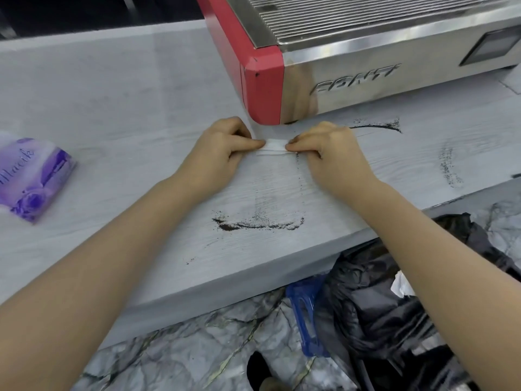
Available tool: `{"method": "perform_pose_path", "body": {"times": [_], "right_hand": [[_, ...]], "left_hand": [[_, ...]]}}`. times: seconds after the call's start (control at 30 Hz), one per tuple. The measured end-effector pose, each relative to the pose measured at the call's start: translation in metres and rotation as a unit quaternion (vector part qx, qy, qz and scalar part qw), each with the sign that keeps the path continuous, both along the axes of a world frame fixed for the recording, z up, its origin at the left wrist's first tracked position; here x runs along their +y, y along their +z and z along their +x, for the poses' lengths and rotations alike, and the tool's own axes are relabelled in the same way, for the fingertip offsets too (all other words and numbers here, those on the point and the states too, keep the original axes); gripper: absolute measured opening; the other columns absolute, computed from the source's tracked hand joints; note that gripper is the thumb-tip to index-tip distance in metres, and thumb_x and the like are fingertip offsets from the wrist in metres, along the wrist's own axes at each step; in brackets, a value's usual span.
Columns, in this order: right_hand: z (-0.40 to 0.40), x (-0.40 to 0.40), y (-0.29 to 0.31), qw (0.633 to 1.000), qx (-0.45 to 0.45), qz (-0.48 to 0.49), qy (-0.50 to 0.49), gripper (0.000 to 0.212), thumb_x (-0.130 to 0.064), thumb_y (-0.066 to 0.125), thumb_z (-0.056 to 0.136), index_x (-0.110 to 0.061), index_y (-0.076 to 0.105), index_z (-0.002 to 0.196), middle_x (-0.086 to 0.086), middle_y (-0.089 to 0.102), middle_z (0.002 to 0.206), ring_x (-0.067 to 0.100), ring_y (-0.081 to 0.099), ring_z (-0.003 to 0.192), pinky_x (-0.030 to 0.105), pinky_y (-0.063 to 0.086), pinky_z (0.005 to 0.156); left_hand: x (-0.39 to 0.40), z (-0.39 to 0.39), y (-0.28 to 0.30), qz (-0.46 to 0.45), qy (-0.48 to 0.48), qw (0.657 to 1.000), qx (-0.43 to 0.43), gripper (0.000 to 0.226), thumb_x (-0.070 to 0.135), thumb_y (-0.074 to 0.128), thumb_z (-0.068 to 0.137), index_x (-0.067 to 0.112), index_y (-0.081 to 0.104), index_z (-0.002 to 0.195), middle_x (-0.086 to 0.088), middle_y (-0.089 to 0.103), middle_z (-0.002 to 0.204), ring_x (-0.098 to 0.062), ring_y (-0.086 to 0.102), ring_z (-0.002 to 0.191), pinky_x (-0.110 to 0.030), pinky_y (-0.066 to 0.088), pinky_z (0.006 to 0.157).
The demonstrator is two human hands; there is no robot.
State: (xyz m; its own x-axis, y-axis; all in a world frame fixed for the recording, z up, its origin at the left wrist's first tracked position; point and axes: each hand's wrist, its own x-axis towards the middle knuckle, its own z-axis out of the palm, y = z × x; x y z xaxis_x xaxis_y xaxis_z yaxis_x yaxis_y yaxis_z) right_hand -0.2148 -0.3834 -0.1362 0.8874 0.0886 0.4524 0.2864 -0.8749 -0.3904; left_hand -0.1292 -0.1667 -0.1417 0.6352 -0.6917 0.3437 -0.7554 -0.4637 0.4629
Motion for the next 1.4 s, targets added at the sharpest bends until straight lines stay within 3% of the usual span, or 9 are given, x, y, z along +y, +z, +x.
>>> {"method": "perform_pose_path", "body": {"times": [0.17, 0.43, 0.6, 0.83, 0.93, 1.03, 1.13, 1.27, 1.4], "right_hand": [[-0.025, -0.002, -0.001, 0.999, 0.007, -0.024, 0.041, 0.032, 0.018, 0.060, 0.074, -0.005, 0.076, 0.090, 0.009, 0.074, 0.087, 0.030, 0.065, 0.086, 0.039, 0.054, 0.077], [-0.103, 0.006, 0.004, 0.990, 0.056, -0.017, 0.128, 0.034, 0.018, 0.064, 0.076, -0.006, 0.075, 0.097, 0.006, 0.071, 0.094, 0.024, 0.062, 0.089, 0.036, 0.053, 0.075], [-0.065, -0.012, 0.011, 0.994, 0.002, 0.009, 0.107, 0.035, 0.020, 0.062, 0.075, -0.006, 0.077, 0.093, 0.006, 0.073, 0.092, 0.024, 0.064, 0.086, 0.032, 0.051, 0.078], [0.014, -0.046, 0.015, 0.984, -0.088, -0.089, 0.129, 0.029, 0.014, 0.063, 0.076, -0.004, 0.076, 0.094, 0.010, 0.074, 0.093, 0.030, 0.066, 0.080, 0.034, 0.055, 0.070], [0.023, -0.058, 0.007, 0.963, -0.064, -0.196, 0.172, 0.029, -0.002, 0.049, 0.085, -0.004, 0.074, 0.100, 0.011, 0.073, 0.096, 0.031, 0.066, 0.082, 0.036, 0.057, 0.063], [0.029, -0.071, 0.002, 0.965, -0.013, -0.203, 0.163, 0.048, -0.021, 0.031, 0.086, -0.011, 0.070, 0.112, 0.010, 0.071, 0.108, 0.033, 0.065, 0.096, 0.044, 0.057, 0.070], [0.033, -0.082, 0.002, 0.967, 0.007, -0.188, 0.170, 0.049, -0.019, 0.030, 0.085, -0.013, 0.071, 0.111, 0.012, 0.071, 0.107, 0.032, 0.065, 0.098, 0.044, 0.057, 0.075], [0.017, -0.102, 0.007, 0.973, 0.017, -0.143, 0.180, 0.036, 0.006, 0.055, 0.077, -0.011, 0.075, 0.101, 0.012, 0.073, 0.100, 0.033, 0.066, 0.095, 0.045, 0.056, 0.075], [-0.034, -0.131, 0.011, 0.971, 0.025, -0.114, 0.208, 0.037, 0.000, 0.045, 0.081, -0.008, 0.075, 0.101, 0.008, 0.074, 0.101, 0.029, 0.067, 0.093, 0.040, 0.056, 0.075]], "left_hand": [[0.008, -0.033, 0.002, 0.032, -0.045, 0.998, -0.010, 0.039, 0.023, 0.040, 0.098, 0.018, 0.072, 0.121, -0.008, 0.056, 0.092, -0.023, 0.050, 0.089, -0.033, 0.043, 0.078], [0.037, -0.105, 0.004, 0.048, -0.123, 0.991, -0.017, 0.040, 0.009, 0.043, 0.097, 0.019, 0.066, 0.129, -0.004, 0.055, 0.096, -0.018, 0.047, 0.086, -0.026, 0.042, 0.074], [0.016, -0.087, 0.010, 0.013, -0.030, 0.999, 0.024, 0.043, -0.003, 0.051, 0.091, 0.019, 0.070, 0.123, -0.001, 0.054, 0.094, -0.019, 0.051, 0.090, -0.017, 0.038, 0.080], [-0.040, -0.054, 0.005, 0.002, 0.120, 0.990, -0.068, 0.031, -0.004, 0.055, 0.091, 0.004, 0.072, 0.115, -0.014, 0.053, 0.088, -0.032, 0.053, 0.086, -0.035, 0.042, 0.070], [-0.059, -0.055, -0.006, 0.036, 0.158, 0.981, -0.106, 0.030, -0.010, 0.060, 0.086, 0.001, 0.073, 0.110, -0.017, 0.051, 0.084, -0.037, 0.052, 0.081, -0.046, 0.050, 0.068], [-0.073, -0.057, -0.012, 0.038, 0.196, 0.974, -0.108, 0.030, -0.008, 0.062, 0.089, 0.003, 0.072, 0.115, -0.017, 0.050, 0.084, -0.037, 0.052, 0.083, -0.045, 0.049, 0.069], [-0.080, -0.062, -0.013, 0.048, 0.201, 0.974, -0.098, 0.034, -0.007, 0.059, 0.091, 0.005, 0.069, 0.122, -0.016, 0.048, 0.088, -0.036, 0.048, 0.087, -0.044, 0.045, 0.071], [-0.097, -0.081, -0.010, 0.065, 0.166, 0.980, -0.089, 0.043, -0.013, 0.063, 0.086, 0.005, 0.066, 0.126, -0.009, 0.044, 0.087, -0.032, 0.047, 0.086, -0.041, 0.045, 0.069], [-0.110, -0.120, -0.006, 0.067, 0.101, 0.988, -0.096, 0.046, -0.016, 0.064, 0.082, 0.003, 0.067, 0.123, -0.011, 0.048, 0.085, -0.030, 0.047, 0.080, -0.042, 0.047, 0.065]]}}
